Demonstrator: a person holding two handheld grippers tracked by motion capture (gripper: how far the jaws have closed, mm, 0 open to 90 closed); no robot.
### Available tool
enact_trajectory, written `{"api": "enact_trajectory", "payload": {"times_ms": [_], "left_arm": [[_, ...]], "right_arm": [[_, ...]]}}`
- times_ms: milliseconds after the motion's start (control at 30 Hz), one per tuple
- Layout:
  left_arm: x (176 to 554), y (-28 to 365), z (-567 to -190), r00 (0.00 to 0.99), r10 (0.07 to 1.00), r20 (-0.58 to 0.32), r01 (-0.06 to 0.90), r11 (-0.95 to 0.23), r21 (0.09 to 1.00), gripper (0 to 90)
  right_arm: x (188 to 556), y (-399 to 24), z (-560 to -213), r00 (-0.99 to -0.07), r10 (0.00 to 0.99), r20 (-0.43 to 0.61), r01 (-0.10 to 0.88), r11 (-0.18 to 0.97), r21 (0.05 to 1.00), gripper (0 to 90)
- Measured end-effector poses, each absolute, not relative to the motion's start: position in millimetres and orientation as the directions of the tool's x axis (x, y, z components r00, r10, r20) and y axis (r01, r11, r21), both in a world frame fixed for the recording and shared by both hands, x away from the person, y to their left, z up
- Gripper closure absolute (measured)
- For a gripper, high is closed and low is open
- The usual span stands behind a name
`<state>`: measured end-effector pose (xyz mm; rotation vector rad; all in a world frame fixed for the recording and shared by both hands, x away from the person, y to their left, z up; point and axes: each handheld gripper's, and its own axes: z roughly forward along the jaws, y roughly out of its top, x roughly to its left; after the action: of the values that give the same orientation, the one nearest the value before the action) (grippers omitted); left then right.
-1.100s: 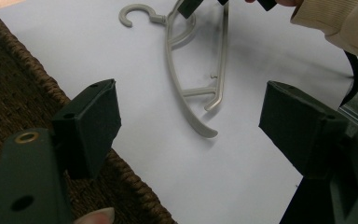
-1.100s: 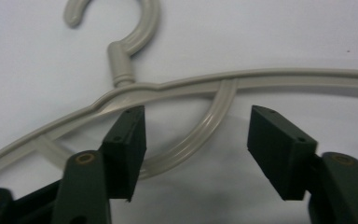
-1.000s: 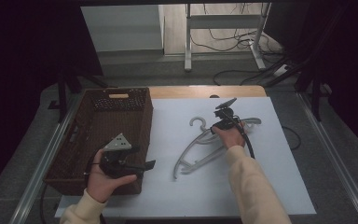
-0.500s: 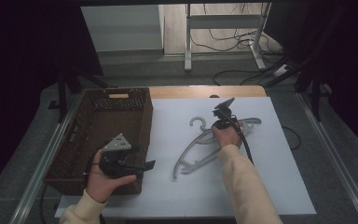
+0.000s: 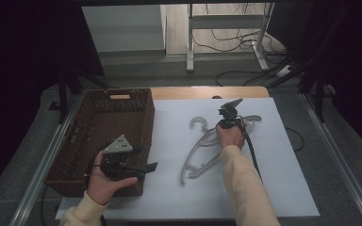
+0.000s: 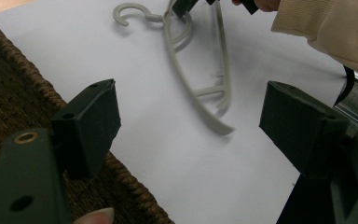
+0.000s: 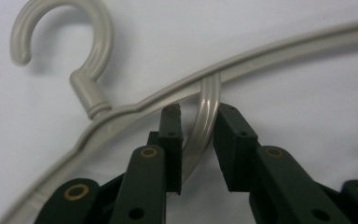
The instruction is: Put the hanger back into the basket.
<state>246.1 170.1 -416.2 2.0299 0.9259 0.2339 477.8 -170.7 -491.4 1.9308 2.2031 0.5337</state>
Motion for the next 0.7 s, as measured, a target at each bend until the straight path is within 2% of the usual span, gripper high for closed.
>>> {"api": "enact_trajectory", "payload": {"times_ms": [167,233,700], "left_arm": [[246,171,-416,0.708,0.686,-0.168,0.521,-0.348,0.779,19.9],[246,171,-416,0.708,0.686,-0.168,0.521,-0.348,0.779,20.0],[246,170,-416,0.706,0.688,-0.167,0.523,-0.348,0.778,19.9]], "right_arm": [[477,-173,-490,-0.158,0.98,0.119,0.923,0.104,0.372,81.2],[476,-172,-490,-0.186,0.98,0.073,0.917,0.146,0.372,81.4],[467,-188,-462,-0.278,0.939,0.202,0.88,0.164,0.446,81.6]]}}
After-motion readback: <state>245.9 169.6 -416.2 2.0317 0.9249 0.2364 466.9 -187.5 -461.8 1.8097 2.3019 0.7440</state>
